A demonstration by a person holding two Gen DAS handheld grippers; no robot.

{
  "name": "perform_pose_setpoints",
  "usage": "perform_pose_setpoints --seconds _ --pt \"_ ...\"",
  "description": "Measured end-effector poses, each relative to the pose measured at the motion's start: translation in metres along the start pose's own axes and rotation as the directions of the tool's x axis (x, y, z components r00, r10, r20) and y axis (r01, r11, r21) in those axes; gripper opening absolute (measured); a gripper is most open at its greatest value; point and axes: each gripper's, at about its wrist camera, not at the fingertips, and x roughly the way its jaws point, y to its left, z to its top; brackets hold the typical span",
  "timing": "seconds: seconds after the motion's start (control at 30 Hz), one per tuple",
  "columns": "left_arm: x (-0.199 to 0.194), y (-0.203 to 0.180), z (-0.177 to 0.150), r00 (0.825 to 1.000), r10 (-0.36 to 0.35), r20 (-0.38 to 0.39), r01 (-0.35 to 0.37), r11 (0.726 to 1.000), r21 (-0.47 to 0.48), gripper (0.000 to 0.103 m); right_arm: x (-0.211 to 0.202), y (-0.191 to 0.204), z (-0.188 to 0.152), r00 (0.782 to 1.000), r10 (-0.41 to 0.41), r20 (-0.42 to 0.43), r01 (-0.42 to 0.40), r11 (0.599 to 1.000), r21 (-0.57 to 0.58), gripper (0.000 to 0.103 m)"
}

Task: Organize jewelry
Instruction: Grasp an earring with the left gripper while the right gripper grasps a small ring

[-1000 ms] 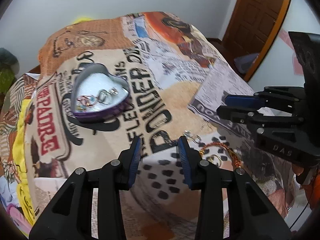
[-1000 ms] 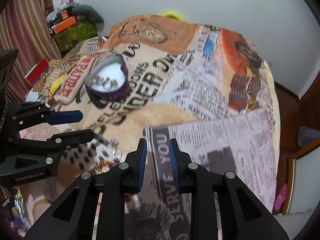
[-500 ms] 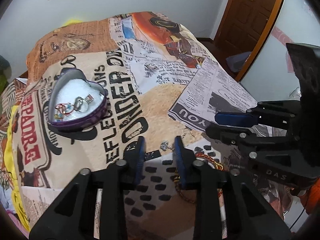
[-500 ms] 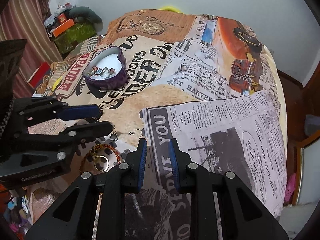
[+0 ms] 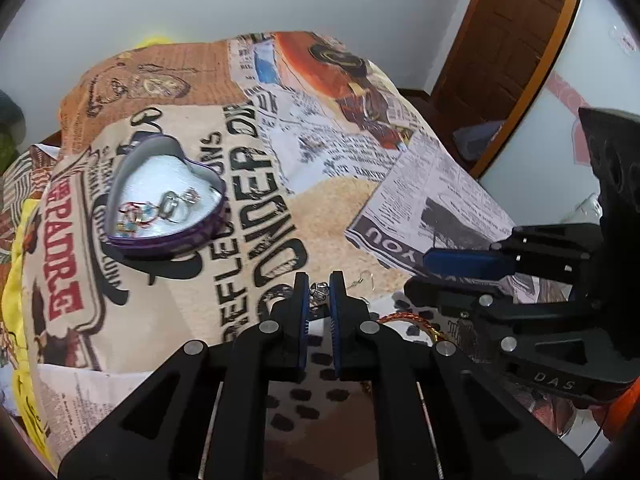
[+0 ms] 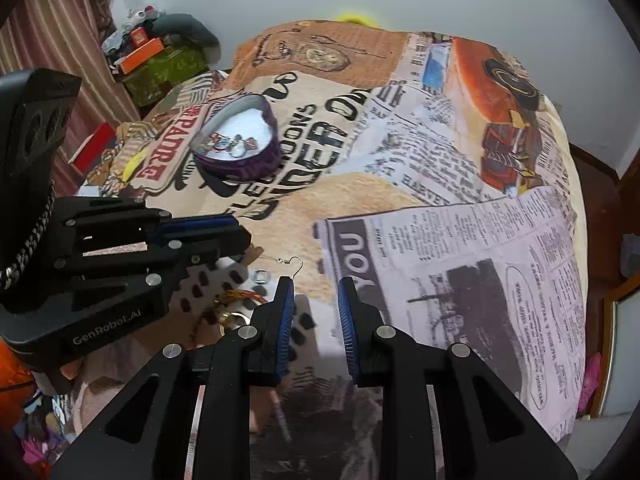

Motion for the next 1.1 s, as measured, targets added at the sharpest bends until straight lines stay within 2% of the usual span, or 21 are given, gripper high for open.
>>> perform_pose_setpoints --seconds 0.3,0.47,0.67,0.77,0.93,1.1 --pt "-0.029 0.022 0.0 0.996 0.042 0.074 -0.04 0.999 -0.036 0.008 0.011 0.023 0.006 1.0 0.018 -0.019 -0.019 0.998 -0.056 0.02" --pt "-0.032 0.026 -0.005 0.996 0.049 0.079 -0.046 0.998 -0.035 0.008 0.023 0.028 0.008 0.999 0.006 -0.038 -0.008 0.997 -0.07 0.02" --pt "-0.029 0.028 -0.011 0.997 0.044 0.07 -0.041 0.998 -0.037 0.008 0.027 0.025 0.007 0.998 0.036 -0.06 -0.038 0.998 -0.04 0.02" --pt "-0.029 0.028 -0.012 0.997 0.042 0.069 -0.04 0.998 -0.043 0.008 0.028 0.026 0.006 0.998 0.024 -0.066 -0.028 0.998 -0.054 0.009" --pt "-0.031 0.028 -0.013 0.996 0.045 0.073 -0.041 0.998 -0.044 0.008 0.024 0.027 0.007 0.998 0.031 -0.055 -0.034 0.998 -0.047 0.009" --pt "-0.04 0.028 -0.013 0.995 0.056 0.087 -0.053 0.998 -0.041 0.008 0.011 0.029 0.011 0.999 0.032 -0.006 -0.032 0.999 -0.038 0.009"
